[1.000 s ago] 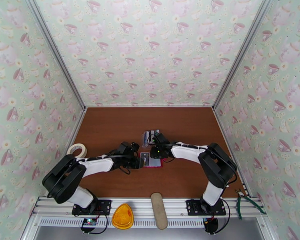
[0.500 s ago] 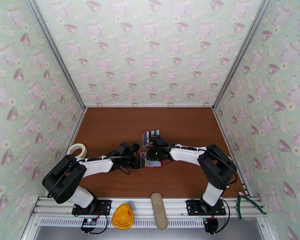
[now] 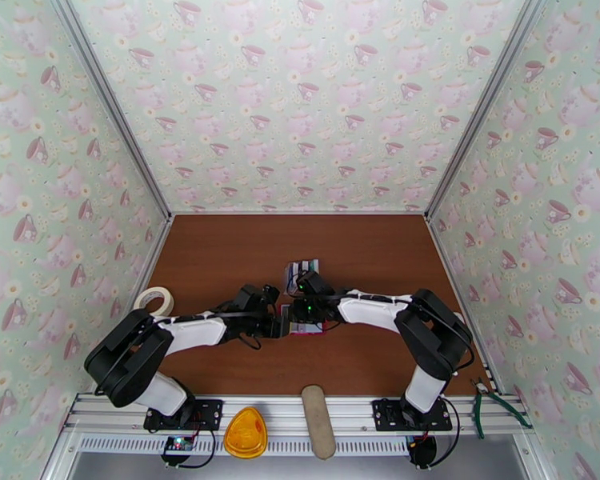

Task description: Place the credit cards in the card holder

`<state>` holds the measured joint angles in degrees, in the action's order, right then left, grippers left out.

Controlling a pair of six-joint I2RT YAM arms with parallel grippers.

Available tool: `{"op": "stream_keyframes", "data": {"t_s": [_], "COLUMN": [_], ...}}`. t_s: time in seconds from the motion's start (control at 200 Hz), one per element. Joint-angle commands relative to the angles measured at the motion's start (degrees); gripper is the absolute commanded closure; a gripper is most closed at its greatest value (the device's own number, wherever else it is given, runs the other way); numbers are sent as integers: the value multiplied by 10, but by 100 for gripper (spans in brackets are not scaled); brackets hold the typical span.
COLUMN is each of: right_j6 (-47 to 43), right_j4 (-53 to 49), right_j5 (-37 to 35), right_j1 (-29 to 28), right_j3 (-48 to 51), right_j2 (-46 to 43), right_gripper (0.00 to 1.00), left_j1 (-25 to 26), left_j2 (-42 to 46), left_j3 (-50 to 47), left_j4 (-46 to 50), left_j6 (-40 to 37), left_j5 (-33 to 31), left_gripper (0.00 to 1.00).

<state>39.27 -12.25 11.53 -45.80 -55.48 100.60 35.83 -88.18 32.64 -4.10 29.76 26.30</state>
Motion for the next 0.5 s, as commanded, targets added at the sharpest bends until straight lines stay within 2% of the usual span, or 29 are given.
{"op": "stream_keyframes", "data": {"t_s": [0.0, 0.496], "right_j6": [7, 11], "right_j4": [10, 11], "right_j5": [19, 18], "right_j1": [-6, -5], "right_j3": [-15, -8], "right_j2": [-2, -15], "right_gripper": [66, 66], "left_j1": [2, 27], "left_j2": [-28, -83], "left_j3": [-1, 12], "left_j4": [55, 85], "left_j6": [-17, -27], "left_j5": [-43, -95], "left_gripper": [46, 57]}}
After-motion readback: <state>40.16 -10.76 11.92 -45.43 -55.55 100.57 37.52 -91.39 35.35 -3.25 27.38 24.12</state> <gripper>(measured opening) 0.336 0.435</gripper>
